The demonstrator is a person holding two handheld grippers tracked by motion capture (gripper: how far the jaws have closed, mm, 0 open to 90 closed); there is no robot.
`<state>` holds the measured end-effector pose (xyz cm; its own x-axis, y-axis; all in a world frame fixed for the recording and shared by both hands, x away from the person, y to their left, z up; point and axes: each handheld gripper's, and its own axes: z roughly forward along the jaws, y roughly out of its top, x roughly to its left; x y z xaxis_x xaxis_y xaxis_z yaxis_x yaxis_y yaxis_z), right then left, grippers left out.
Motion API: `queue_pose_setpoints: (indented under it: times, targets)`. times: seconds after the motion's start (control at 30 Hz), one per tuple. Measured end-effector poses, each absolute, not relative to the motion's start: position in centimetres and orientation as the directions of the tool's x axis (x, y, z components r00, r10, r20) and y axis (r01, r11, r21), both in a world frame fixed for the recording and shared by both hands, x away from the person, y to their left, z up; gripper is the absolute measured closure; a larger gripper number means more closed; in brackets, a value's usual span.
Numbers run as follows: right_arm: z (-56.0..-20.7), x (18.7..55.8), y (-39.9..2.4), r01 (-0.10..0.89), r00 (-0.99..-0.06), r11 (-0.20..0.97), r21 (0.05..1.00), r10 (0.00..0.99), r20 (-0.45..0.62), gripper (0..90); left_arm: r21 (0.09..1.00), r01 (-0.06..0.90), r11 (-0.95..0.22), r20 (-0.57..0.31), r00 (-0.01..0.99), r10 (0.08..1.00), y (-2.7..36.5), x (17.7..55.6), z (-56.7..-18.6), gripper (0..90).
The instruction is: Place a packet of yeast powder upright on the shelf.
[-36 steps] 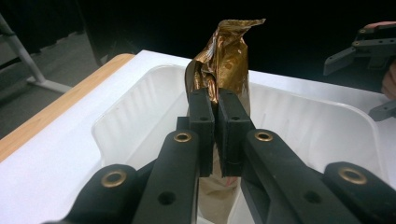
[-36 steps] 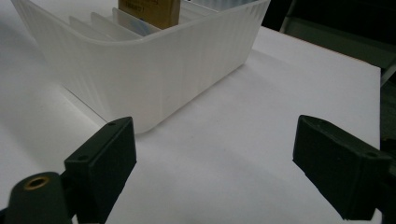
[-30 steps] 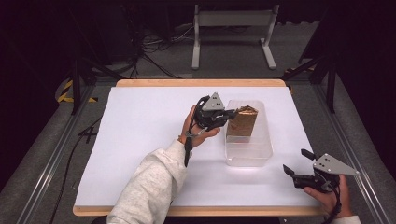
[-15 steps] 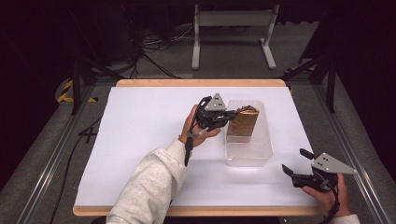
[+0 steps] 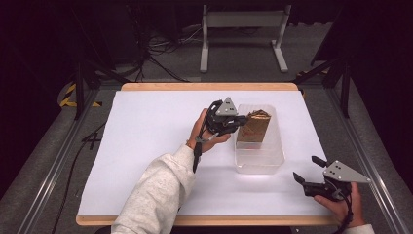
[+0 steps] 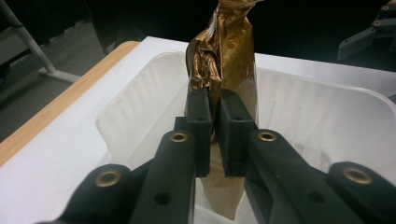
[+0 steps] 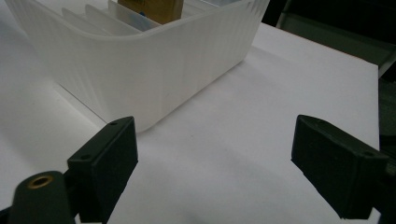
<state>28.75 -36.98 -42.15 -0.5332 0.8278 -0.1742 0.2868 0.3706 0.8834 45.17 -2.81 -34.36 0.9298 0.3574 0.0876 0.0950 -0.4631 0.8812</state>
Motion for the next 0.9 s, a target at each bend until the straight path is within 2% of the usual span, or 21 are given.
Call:
queue_pose_setpoints:
  times: [0.3, 0.4, 0.9]
  targets:
    - [-42.1, 28.7, -37.0, 0.289, -0.532, 0.367, 0.884, 0.829, -0.17, 15.1, 0.877, 0.081, -0.474, 0.113, 0.924, 0.365, -2.5, 44.8, -34.0, 74.7]
    - [-42.2, 28.7, -37.0, 0.289, -0.535, 0.369, 0.884, 0.828, -0.171, 15.1, 0.871, 0.077, -0.485, 0.128, 0.918, 0.375, -2.3, 44.6, -33.9, 69.7]
    - [-42.2, 28.8, -36.8, 0.293, -0.538, 0.375, 0.88, 0.825, -0.173, 15.1, 0.848, 0.062, -0.526, 0.182, 0.899, 0.399, 0.2, 44.0, -33.6, 61.2]
